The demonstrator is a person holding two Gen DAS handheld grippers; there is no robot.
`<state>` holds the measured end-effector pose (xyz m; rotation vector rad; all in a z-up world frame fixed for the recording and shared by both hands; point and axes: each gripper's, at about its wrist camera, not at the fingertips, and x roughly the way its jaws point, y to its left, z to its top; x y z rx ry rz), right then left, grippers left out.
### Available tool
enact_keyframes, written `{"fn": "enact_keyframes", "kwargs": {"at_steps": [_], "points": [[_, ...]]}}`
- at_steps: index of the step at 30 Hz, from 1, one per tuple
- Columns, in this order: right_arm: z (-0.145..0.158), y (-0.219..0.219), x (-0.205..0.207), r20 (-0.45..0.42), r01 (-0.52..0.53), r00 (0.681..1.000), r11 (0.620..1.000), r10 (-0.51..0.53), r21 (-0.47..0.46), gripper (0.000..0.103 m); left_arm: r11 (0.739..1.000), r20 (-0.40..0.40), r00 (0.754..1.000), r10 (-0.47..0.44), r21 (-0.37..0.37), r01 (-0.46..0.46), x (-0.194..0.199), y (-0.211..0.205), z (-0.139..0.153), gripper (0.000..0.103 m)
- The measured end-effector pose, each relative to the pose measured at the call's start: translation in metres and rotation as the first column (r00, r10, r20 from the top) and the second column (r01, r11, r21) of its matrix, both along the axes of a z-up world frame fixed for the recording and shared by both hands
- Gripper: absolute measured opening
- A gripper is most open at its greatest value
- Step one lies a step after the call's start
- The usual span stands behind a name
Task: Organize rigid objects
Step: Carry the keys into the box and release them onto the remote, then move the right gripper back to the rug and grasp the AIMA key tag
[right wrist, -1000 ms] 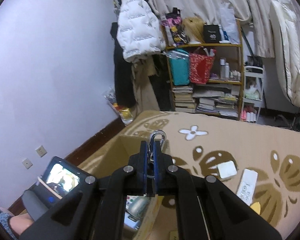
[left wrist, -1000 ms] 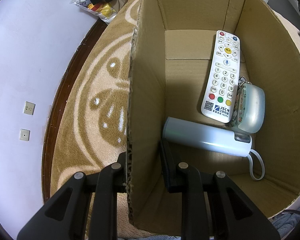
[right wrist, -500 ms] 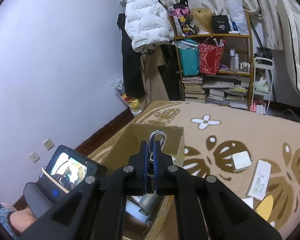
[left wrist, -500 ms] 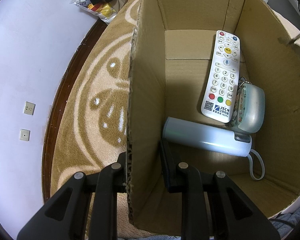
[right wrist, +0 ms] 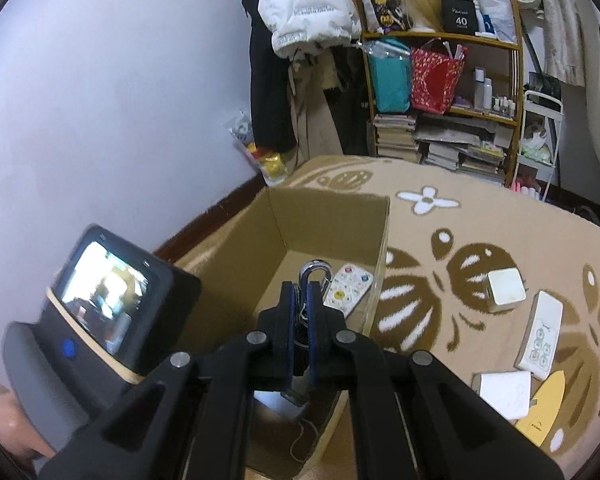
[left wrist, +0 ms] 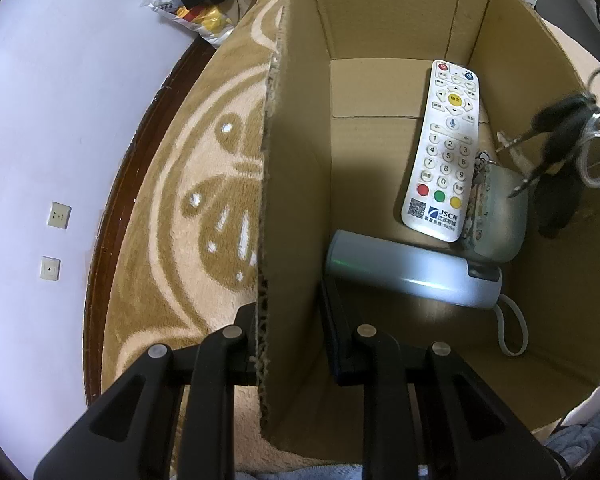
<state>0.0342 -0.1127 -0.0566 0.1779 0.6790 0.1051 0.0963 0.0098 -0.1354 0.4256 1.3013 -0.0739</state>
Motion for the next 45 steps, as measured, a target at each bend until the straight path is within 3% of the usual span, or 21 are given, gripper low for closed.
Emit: {"fn": "enact_keyframes", "kwargs": {"at_steps": [13, 16, 21, 23, 32, 45], "points": [[0.000, -0.013, -0.004, -0.013, 0.049, 0.999, 0.999, -0.049, 0.023, 0.009, 1.000, 0.005, 1.000, 0.011, -0.019, -0.011, 0.000, 0.003, 0.000, 0.021], [-0.003, -0.025, -0.009, -0.027, 0.099, 0.995, 0.995, -0.099, 0.016, 0.018, 0.999, 0.008, 1.000, 0.023, -0.025, -0.023, 0.000, 0.004, -0.002, 0.022], [-0.012, -0.049, -0.012, -0.070, 0.184, 0.981, 0.983, -0.183, 0.020, 0.054, 1.000, 0.011, 1.000, 0.020, -0.021, -0.020, 0.000, 0.004, -0.002, 0.021], [-0.022, -0.058, -0.014, -0.109, 0.217, 0.971, 0.976, -0.214, 0.014, 0.058, 1.000, 0.010, 1.000, 0.020, -0.021, -0.019, 0.000, 0.004, -0.002, 0.021], [-0.075, -0.088, -0.031, -0.326, 0.320, 0.901, 0.946, -0.285, 0.057, 0.059, 1.000, 0.009, 1.000, 0.015, -0.017, -0.015, 0.000, 0.002, -0.001, 0.021], [-0.107, -0.071, -0.035, -0.423, 0.276, 0.877, 0.959, -0.226, 0.059, 0.059, 1.000, 0.008, 1.000, 0.016, -0.012, -0.016, -0.001, 0.000, 0.000, 0.022]]}}
